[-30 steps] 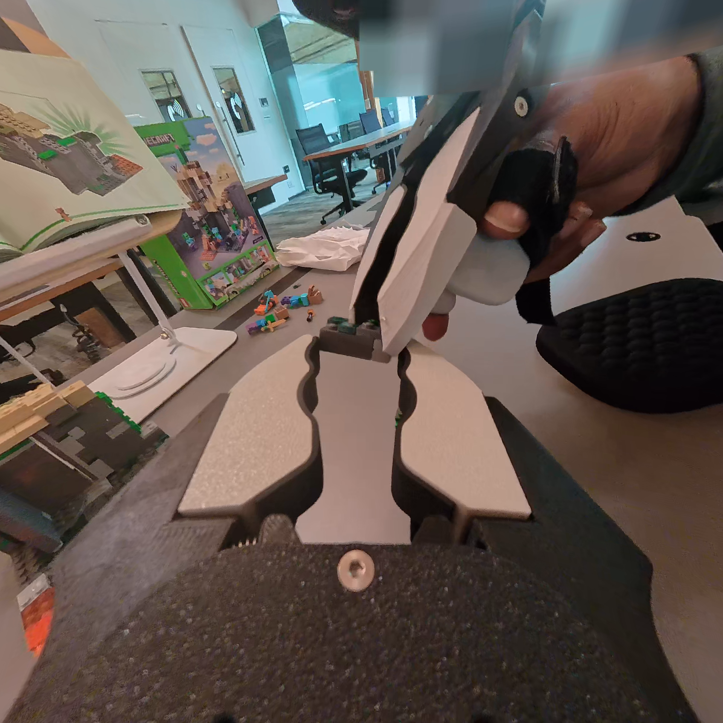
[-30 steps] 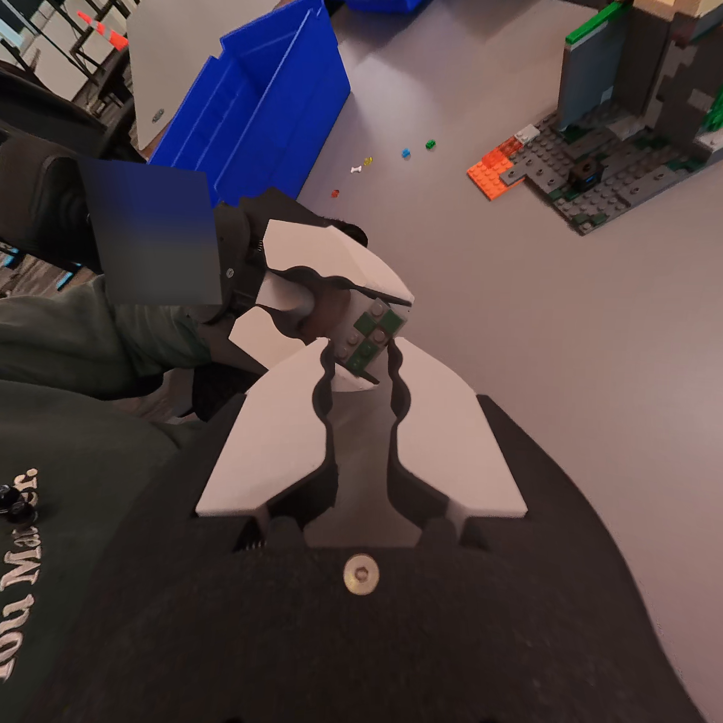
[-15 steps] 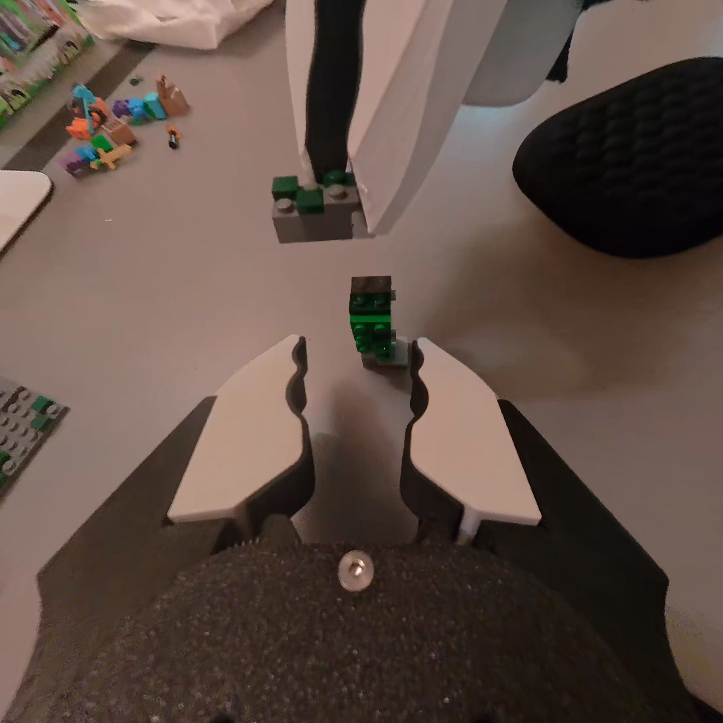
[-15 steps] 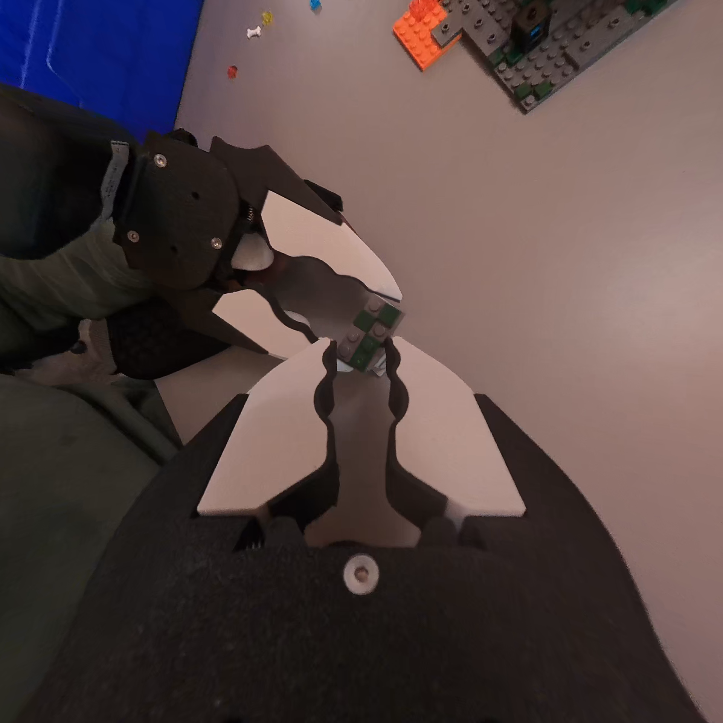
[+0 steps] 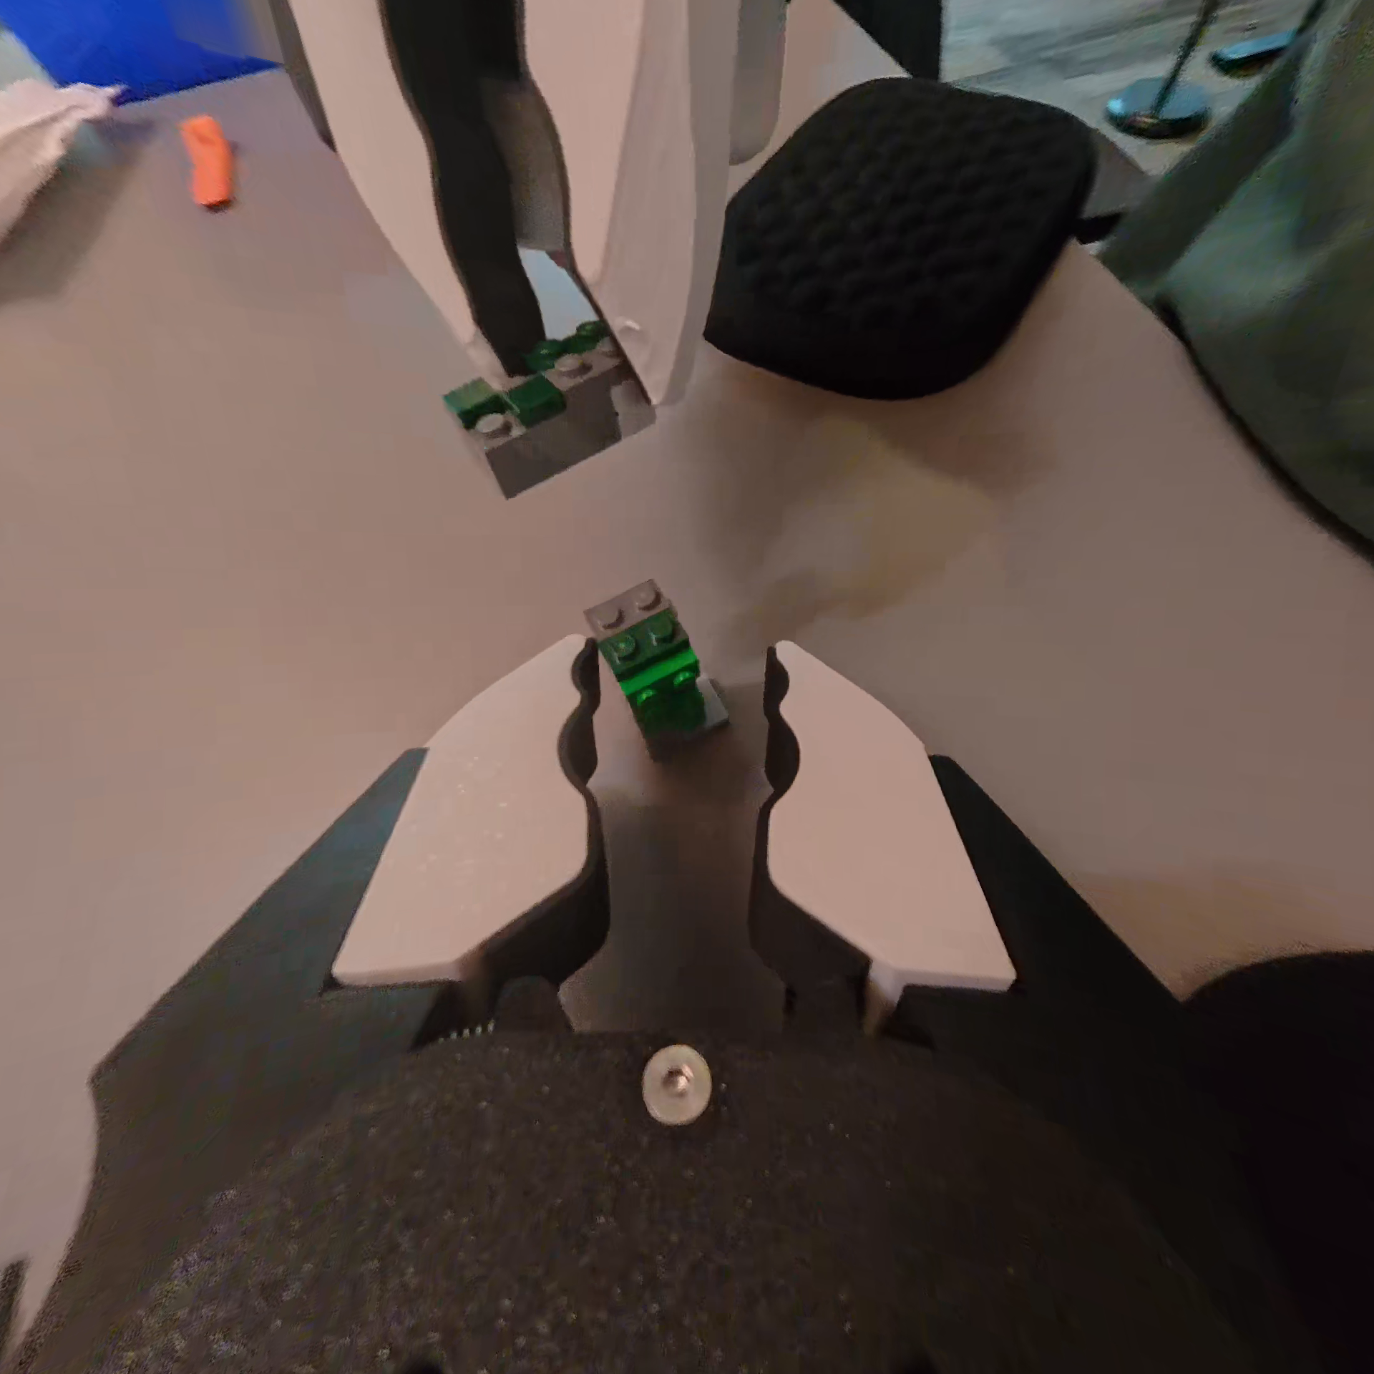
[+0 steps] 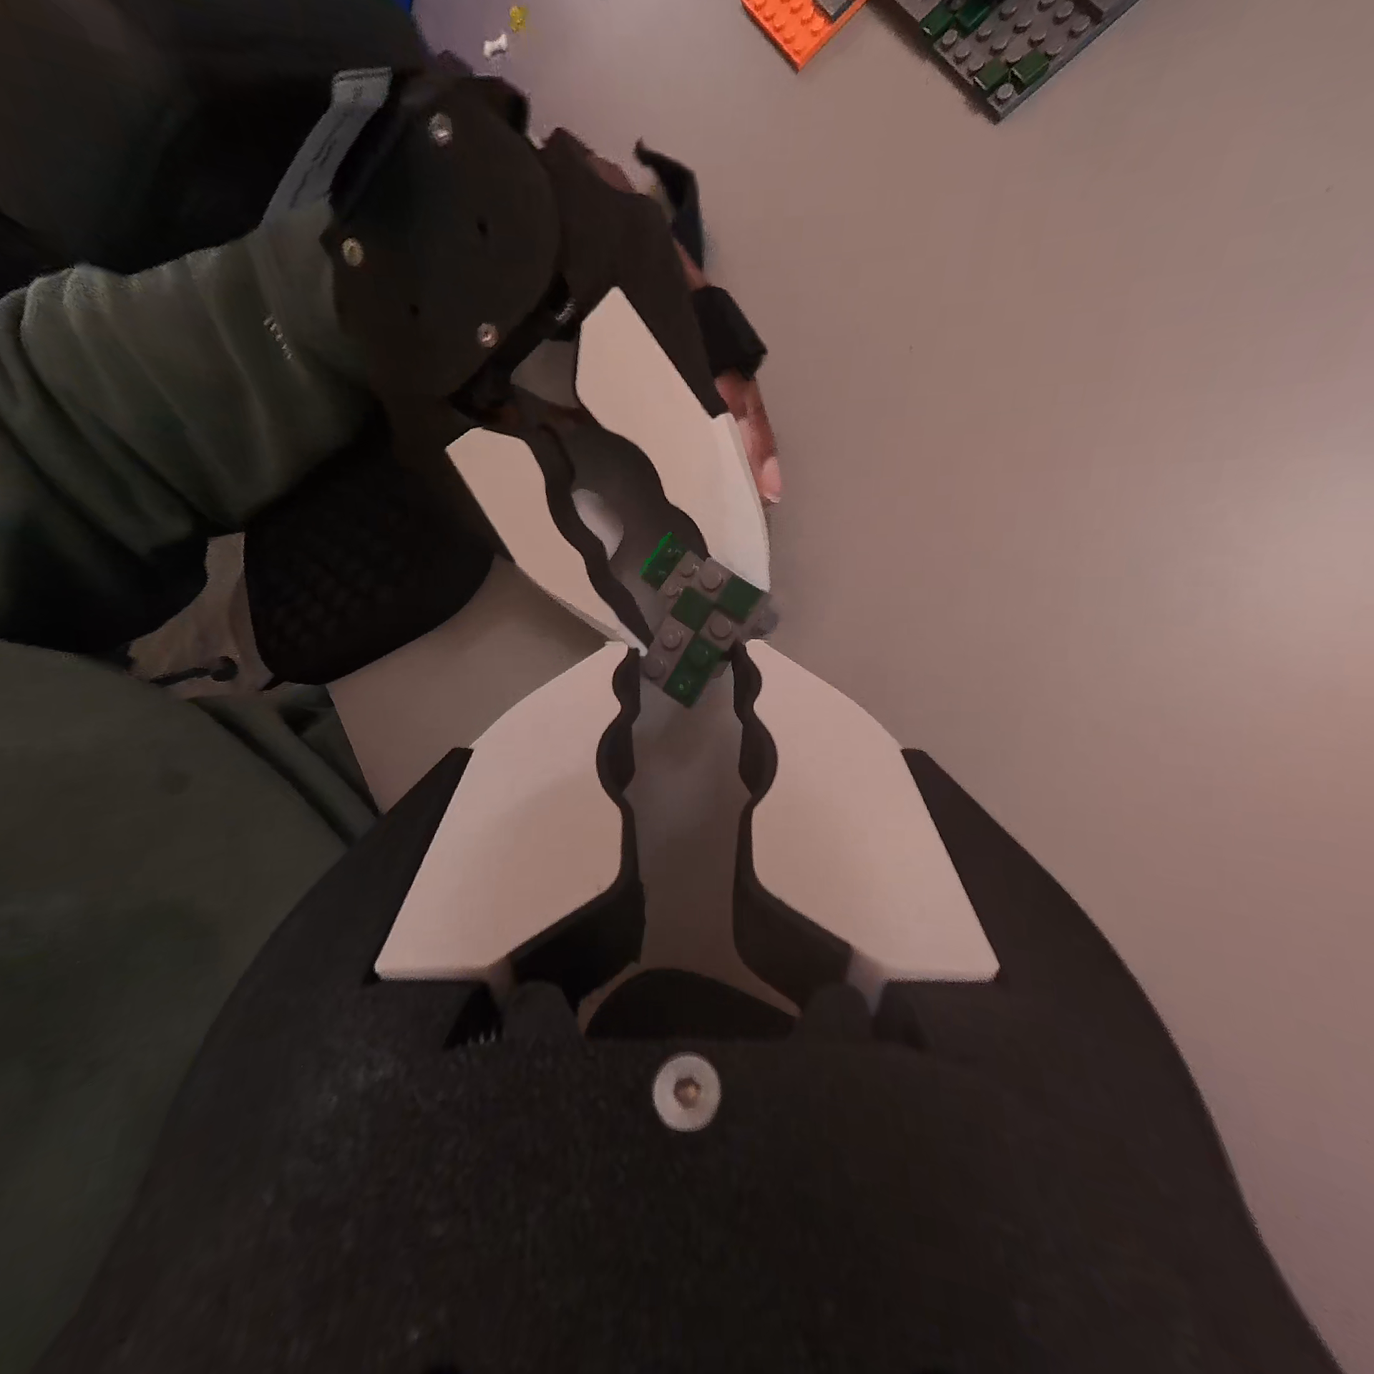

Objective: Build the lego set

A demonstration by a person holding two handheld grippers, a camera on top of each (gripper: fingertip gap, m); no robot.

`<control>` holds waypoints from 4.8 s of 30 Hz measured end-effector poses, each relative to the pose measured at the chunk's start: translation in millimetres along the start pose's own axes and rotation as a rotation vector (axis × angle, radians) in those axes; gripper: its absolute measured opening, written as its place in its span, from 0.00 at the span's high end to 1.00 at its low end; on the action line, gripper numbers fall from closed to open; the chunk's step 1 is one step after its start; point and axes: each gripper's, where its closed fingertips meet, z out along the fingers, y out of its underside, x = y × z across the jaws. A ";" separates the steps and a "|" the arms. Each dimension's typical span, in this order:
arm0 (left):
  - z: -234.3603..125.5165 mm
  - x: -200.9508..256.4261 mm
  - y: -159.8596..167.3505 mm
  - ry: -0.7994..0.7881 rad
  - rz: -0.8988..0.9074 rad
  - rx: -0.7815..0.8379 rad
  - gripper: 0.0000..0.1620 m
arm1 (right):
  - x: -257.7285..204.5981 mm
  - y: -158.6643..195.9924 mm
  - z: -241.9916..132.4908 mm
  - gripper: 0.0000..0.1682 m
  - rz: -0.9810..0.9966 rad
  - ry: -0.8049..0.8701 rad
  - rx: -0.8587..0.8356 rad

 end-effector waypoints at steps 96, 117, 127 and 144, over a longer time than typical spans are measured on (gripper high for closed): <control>4.9 -36.8 11.5 -0.713 -0.557 -0.090 0.88 | 7.4 -13.5 31.7 0.87 -0.086 0.061 -0.290; 6.0 -36.6 11.0 -0.650 -0.547 -0.079 0.88 | 10.2 -11.2 32.7 0.88 -0.140 0.159 -0.353; 6.1 -36.7 11.1 -0.649 -0.533 -0.085 0.88 | 10.4 -9.4 32.6 0.88 -0.099 0.106 -0.386; 6.0 -36.1 11.4 -0.637 -0.524 -0.082 0.88 | 9.1 -10.4 34.9 0.87 -0.007 0.067 -0.364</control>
